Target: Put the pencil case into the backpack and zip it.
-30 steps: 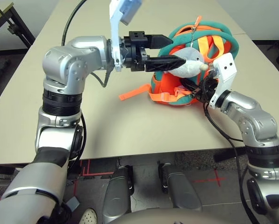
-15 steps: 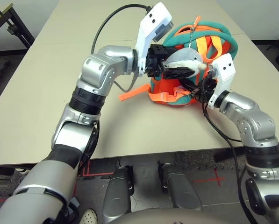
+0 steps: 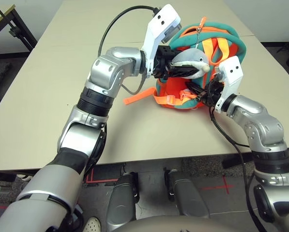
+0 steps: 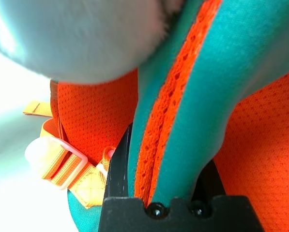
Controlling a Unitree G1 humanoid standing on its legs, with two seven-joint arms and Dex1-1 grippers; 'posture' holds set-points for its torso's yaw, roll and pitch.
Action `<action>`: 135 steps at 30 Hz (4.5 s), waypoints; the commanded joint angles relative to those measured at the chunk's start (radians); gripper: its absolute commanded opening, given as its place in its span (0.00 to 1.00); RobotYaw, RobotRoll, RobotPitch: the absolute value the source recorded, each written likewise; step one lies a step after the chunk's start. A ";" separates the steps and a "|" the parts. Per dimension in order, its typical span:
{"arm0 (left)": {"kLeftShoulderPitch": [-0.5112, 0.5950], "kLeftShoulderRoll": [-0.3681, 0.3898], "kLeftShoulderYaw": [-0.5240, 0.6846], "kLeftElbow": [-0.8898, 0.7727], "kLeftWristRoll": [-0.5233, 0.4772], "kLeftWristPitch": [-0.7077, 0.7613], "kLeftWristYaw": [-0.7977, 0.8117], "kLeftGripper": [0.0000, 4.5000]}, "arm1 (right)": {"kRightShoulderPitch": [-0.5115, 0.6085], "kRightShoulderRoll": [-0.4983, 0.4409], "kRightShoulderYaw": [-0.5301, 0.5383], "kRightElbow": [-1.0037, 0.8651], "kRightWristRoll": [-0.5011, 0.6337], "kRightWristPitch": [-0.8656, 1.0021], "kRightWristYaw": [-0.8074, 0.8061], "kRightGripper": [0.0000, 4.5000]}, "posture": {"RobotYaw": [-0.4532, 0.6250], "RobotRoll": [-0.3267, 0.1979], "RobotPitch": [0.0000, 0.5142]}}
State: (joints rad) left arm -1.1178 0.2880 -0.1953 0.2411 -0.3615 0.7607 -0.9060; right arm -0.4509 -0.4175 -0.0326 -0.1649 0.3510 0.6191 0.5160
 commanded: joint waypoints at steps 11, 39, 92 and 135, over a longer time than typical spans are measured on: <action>0.018 0.015 0.042 -0.072 -0.026 0.065 0.025 0.72 | 0.013 0.001 0.030 0.046 -0.016 0.008 0.007 0.14 | 0.28 0.62 0.29; 0.046 0.010 0.015 -0.058 -0.009 0.053 0.023 0.54 | 0.018 -0.001 0.036 0.045 -0.018 0.004 0.008 0.14 | 0.28 0.62 0.29; 0.347 0.120 -0.028 0.368 0.126 -0.159 0.044 0.28 | -0.009 0.015 0.068 0.090 -0.036 -0.021 0.022 0.14 | 0.31 0.62 0.32; 0.298 0.082 0.264 0.104 0.016 0.027 0.064 1.00 | 0.025 -0.099 -0.179 -0.130 0.203 0.354 0.001 1.00 | 0.30 0.62 0.38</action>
State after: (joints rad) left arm -0.8363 0.3609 0.0613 0.3834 -0.3251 0.7698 -0.8506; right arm -0.4426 -0.4888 -0.1613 -0.2689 0.5283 0.9292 0.5194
